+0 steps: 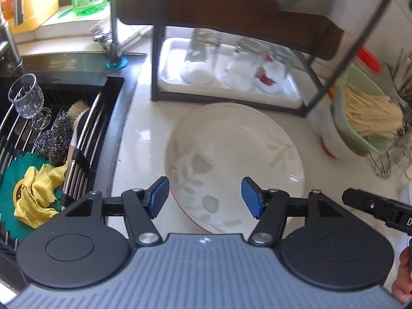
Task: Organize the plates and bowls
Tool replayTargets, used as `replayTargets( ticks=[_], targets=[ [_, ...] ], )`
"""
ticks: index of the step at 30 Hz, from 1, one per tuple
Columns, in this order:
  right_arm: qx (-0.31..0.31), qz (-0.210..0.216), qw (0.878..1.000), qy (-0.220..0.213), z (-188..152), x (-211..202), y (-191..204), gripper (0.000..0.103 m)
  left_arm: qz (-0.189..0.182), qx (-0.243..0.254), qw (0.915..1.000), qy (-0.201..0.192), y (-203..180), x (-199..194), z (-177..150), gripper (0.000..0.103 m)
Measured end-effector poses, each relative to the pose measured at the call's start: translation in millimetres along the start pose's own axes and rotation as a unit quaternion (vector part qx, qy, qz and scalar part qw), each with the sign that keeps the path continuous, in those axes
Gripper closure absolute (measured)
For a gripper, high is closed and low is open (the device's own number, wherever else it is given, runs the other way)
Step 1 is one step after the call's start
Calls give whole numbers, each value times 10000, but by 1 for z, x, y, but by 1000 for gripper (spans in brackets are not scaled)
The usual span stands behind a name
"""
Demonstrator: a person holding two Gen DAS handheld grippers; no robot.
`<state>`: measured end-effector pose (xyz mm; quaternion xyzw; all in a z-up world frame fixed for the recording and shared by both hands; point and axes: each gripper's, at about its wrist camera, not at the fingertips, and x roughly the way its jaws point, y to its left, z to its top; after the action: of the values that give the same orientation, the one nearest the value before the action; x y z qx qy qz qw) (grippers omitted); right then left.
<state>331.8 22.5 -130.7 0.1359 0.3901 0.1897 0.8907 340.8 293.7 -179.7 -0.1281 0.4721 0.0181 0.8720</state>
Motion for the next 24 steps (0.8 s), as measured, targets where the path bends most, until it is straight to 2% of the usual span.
replayTargets(
  ticks=[3, 5, 9, 13, 18, 20, 24],
  targets=[
    [36, 115, 9999, 69, 3, 16, 1, 46, 70, -120, 9999, -30, 10, 11, 4, 37],
    [44, 153, 9998, 129, 6, 27, 2, 52, 55, -222, 9997, -81, 17, 17, 5, 37],
    [47, 272, 9994, 221, 12, 50, 4, 59, 77, -332, 9994, -90, 27, 30, 7, 50],
    [-63, 279, 9992, 264, 16, 68, 7, 80, 9, -222, 9996, -153, 30, 39, 3, 63],
    [20, 381, 9989, 263, 19, 81, 4, 83, -114, -279, 9995, -135, 35, 47, 2, 76],
    [19, 393, 9989, 265, 20, 87, 2, 88, -121, -245, 9996, -113, 35, 50, 4, 81],
    [202, 428, 9980, 410, 21, 96, -1, 89, -96, -228, 9994, -248, 33, 51, 3, 83]
  ],
)
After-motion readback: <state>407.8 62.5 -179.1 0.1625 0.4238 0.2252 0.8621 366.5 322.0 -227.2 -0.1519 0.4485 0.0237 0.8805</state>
